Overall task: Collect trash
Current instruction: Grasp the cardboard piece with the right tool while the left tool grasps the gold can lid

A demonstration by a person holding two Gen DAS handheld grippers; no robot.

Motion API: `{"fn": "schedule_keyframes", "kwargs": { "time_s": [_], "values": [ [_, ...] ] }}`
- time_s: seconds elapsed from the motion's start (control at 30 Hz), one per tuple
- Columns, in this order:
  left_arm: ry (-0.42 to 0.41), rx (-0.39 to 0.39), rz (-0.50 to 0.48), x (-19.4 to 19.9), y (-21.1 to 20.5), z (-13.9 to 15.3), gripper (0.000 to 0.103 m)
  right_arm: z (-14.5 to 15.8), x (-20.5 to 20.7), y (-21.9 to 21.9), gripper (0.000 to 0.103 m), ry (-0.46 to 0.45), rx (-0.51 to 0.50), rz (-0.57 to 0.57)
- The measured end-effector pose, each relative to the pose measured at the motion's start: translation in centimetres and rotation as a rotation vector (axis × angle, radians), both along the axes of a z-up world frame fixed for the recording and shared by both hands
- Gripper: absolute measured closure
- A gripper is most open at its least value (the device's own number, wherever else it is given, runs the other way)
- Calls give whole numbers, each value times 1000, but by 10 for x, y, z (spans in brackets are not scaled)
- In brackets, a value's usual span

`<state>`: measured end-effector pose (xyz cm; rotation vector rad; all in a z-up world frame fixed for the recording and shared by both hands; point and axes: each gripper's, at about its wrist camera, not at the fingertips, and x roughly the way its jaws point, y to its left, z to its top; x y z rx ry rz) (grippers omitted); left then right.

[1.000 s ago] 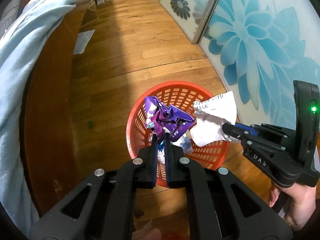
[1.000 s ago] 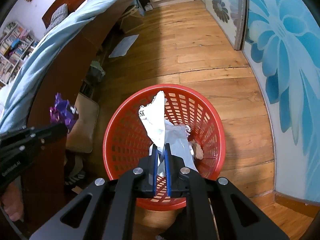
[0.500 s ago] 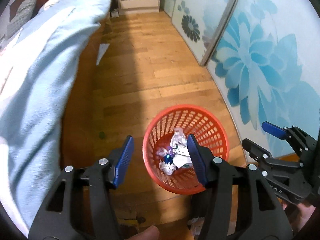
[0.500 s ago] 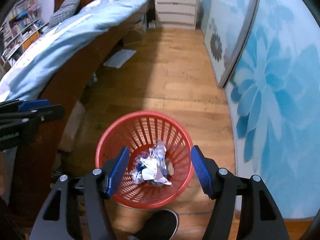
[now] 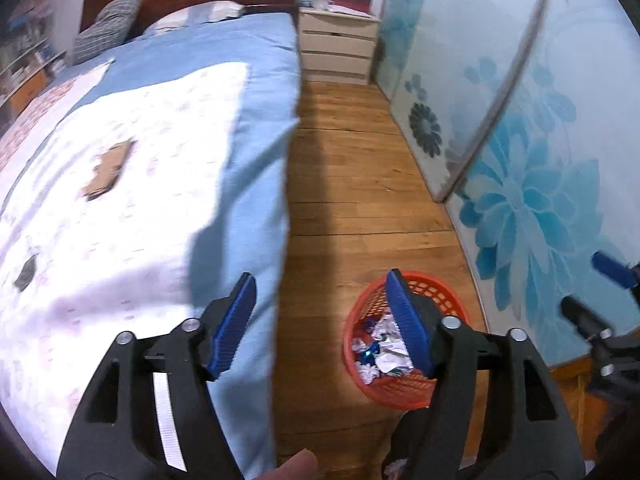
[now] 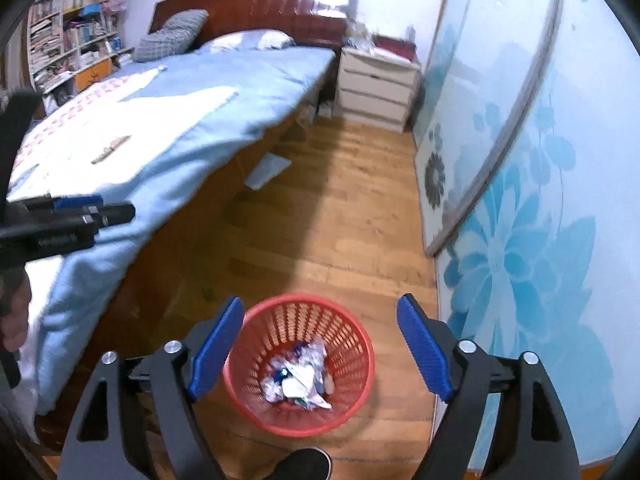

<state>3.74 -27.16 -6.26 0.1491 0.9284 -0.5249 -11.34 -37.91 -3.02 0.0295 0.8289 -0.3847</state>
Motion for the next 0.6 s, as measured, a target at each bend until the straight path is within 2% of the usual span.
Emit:
{"fn": "schedule_keyframes", "kwargs": {
  "time_s": [0.1,0.2,0.33,0.43,0.5,0.6],
  "values": [
    [-1,-4,30,2,22,6,34,24,14,19,14,-30,-26,45],
    [-10,-32,87,9,55,19,27,48,44,44,12,-48,-17,124],
    [-27,-68,239,33,123,38,22,72,98,86,9,-55,32,236],
    [-23,-75,363,59,180,43,21,81,142,119,7,-46,64,309],
    [-8,-74,430,73,213,41,21,80,177,148,7,-29,44,355],
    [21,-67,578,98,284,34,20,69,234,195,7,14,26,422]
  ]
}}
